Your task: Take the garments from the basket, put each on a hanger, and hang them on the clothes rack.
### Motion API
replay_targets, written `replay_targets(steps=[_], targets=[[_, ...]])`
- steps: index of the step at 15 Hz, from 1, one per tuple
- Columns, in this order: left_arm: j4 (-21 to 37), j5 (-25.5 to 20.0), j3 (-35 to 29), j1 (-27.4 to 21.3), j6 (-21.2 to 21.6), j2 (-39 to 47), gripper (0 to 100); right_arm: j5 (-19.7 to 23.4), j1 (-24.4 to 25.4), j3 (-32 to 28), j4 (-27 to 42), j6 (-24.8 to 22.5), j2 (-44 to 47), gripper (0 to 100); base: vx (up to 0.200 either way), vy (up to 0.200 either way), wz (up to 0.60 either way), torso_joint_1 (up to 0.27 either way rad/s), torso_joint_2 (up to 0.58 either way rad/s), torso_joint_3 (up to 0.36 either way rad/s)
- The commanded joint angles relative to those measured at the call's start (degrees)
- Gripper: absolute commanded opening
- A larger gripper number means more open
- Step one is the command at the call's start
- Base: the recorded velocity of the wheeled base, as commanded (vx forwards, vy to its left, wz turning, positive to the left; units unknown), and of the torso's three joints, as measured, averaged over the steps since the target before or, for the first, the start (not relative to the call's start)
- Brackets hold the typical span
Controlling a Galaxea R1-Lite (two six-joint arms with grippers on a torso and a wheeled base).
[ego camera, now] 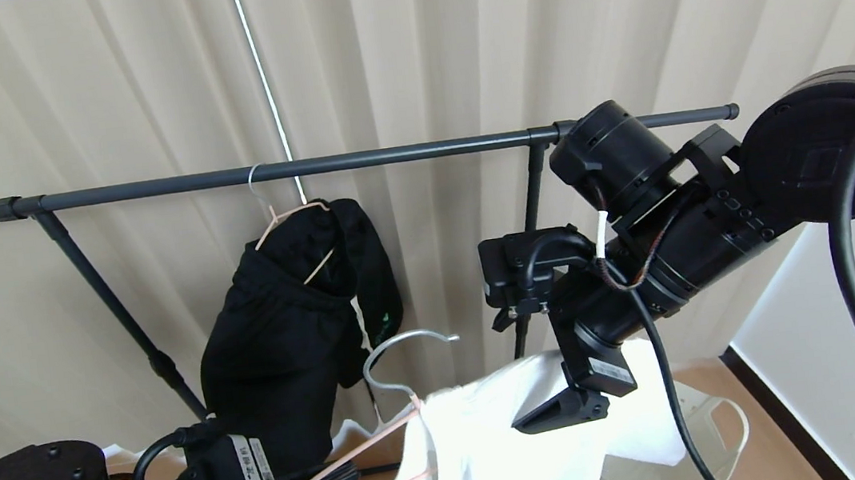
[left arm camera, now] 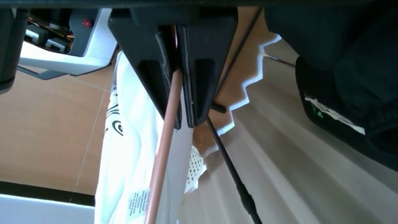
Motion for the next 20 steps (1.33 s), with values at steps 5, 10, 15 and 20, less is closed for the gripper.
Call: replay_targets(steps=[5,10,15,20], targets=[[0.00,0.01,-0.39,0.18,0.02,0.11,0,0.01,0.00,-0.20,0.12,-0.02,0.13,100,0.000,0.000,0.00,0.000,0.00,0.000],[0.00,0.01,-0.39,0.44,-0.07,0.11,0,0.01,0.00,-0.03,0.12,0.07,-0.40,0,0.000,0.000,0.00,0.000,0.00,0.000],[0.00,0.10,-0.66,0.88,-0.34,0.90,0,0.10,-0.09,1.20,0.12,0.15,-3.04,0,0.000,0.000,0.00,0.000,0.00,0.000],[0.00,0.10,-1.01,0.88,-0.86,0.99,0,0.10,0.00,1.73,0.03,0.15,-2.95,0,0.000,0.000,0.00,0.000,0.00,0.000]])
